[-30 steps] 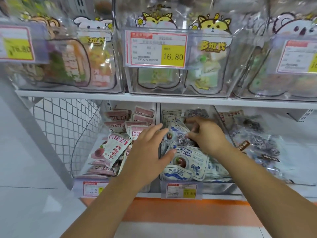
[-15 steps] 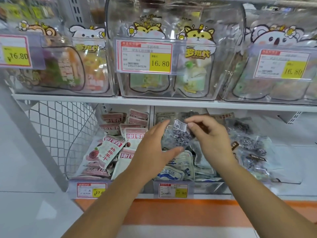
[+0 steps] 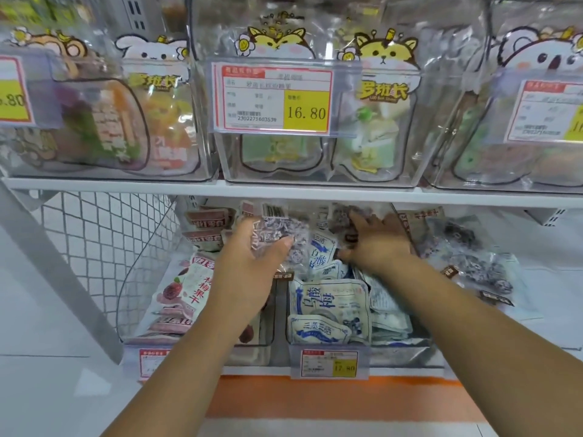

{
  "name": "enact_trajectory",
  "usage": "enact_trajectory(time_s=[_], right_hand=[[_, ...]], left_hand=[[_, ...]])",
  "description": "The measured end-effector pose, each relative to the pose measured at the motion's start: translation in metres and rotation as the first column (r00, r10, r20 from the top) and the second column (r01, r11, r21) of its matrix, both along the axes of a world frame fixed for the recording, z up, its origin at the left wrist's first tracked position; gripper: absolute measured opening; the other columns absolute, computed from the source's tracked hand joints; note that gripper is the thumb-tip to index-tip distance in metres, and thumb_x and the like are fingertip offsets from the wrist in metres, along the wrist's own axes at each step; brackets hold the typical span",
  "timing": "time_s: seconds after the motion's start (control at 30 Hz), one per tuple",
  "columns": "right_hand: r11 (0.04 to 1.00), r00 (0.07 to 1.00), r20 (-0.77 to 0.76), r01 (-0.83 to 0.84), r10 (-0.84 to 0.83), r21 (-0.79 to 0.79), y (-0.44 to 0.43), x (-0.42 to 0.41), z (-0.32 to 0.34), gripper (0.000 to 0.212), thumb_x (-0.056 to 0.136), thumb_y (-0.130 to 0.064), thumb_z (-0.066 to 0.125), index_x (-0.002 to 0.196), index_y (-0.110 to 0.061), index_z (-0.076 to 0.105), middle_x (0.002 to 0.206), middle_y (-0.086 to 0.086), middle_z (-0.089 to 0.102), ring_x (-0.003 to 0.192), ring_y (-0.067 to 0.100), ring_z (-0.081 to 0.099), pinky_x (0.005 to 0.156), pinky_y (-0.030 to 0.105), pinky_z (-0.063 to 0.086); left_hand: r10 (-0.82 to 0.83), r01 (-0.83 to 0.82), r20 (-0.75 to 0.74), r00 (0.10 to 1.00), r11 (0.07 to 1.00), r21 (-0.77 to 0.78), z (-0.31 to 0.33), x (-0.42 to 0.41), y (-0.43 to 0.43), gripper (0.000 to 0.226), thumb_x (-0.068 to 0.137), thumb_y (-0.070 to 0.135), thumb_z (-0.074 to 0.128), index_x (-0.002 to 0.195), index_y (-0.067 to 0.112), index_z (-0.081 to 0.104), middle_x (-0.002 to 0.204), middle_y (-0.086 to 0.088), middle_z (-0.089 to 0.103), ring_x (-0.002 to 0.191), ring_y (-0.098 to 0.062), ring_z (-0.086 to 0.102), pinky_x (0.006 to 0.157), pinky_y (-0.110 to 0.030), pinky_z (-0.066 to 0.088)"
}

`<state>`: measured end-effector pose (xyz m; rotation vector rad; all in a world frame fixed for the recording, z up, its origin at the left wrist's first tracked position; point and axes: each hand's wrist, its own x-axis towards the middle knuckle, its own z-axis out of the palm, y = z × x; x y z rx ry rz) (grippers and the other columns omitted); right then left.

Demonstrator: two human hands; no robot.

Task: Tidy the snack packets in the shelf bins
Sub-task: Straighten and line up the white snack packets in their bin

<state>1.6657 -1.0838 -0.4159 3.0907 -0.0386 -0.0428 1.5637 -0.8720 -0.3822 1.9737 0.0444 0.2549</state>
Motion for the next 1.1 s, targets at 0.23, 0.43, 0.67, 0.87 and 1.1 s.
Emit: enact_trajectory(time_s=[0.23,0.43,0.67,0.87,1.1], right_hand=[[0.954,0.963,0.228,-0.196,0.143,0.228,0.003,-0.014,0.017,0.032,0.097,-0.022,0.049,0.127,-0.026,0.059,0.098,0.011,0.069,0.081,0.028,0.064,0.069,0.032,0.050],[0.760,0.888,0.458,-0.269,-0.041,0.591,0.004,-0.105,0.047,0.019,0.098,-0.021,0.047,0.084,-0.016,0.059,0.069,-0.005,0.059,0.064,0.016,0.056,0.055,0.021,0.039],[0.189,0.822,0.146,-0.047,-0.551,0.981,-0.064,-0.143,0.054,0.021,0.100,-0.018,0.045,0.115,-0.013,0.058,0.071,0.015,0.070,0.048,0.018,0.061,0.042,0.021,0.046],[0.964,0.919,0.342,0.116,-0.197,0.241,-0.110,-0.136,0.001,0.050,0.088,-0.050,0.037,0.124,-0.027,0.061,0.139,0.024,0.046,0.122,0.046,0.045,0.091,0.054,0.043],[0.797,0.925,0.331,-0.055,-0.186,0.602,-0.106,-0.152,0.024,0.056,0.097,-0.057,0.027,0.147,-0.031,0.031,0.146,-0.003,0.041,0.138,0.019,0.031,0.112,0.043,0.028]], left_hand=[[-0.015,0.012,-0.047,0.999,0.998,-0.067,-0.004,-0.001,0.007,0.052,0.087,0.042,0.064,0.133,0.029,0.044,0.114,0.022,0.046,0.111,-0.004,0.046,0.086,-0.023,0.035],[0.003,-0.007,-0.071,0.997,0.998,-0.057,0.001,-0.011,0.005,0.057,0.091,0.040,0.058,0.142,0.025,0.037,0.126,0.014,0.052,0.111,-0.003,0.045,0.090,-0.024,0.027],[-0.131,0.133,-0.104,0.986,0.991,0.012,0.011,-0.032,-0.042,0.064,0.092,0.046,0.054,0.148,0.031,0.026,0.152,0.004,0.033,0.136,-0.017,0.035,0.102,-0.032,0.031],[-0.180,0.173,-0.163,0.970,0.983,-0.060,0.023,-0.038,-0.094,0.062,0.093,0.045,0.054,0.147,0.035,0.026,0.153,0.005,0.031,0.136,-0.018,0.034,0.100,-0.032,0.031],[-0.312,0.242,-0.233,0.921,0.927,-0.286,0.013,-0.031,-0.131,0.063,0.089,0.043,0.061,0.144,0.046,0.029,0.149,0.013,0.034,0.132,-0.016,0.040,0.109,-0.043,0.035]])
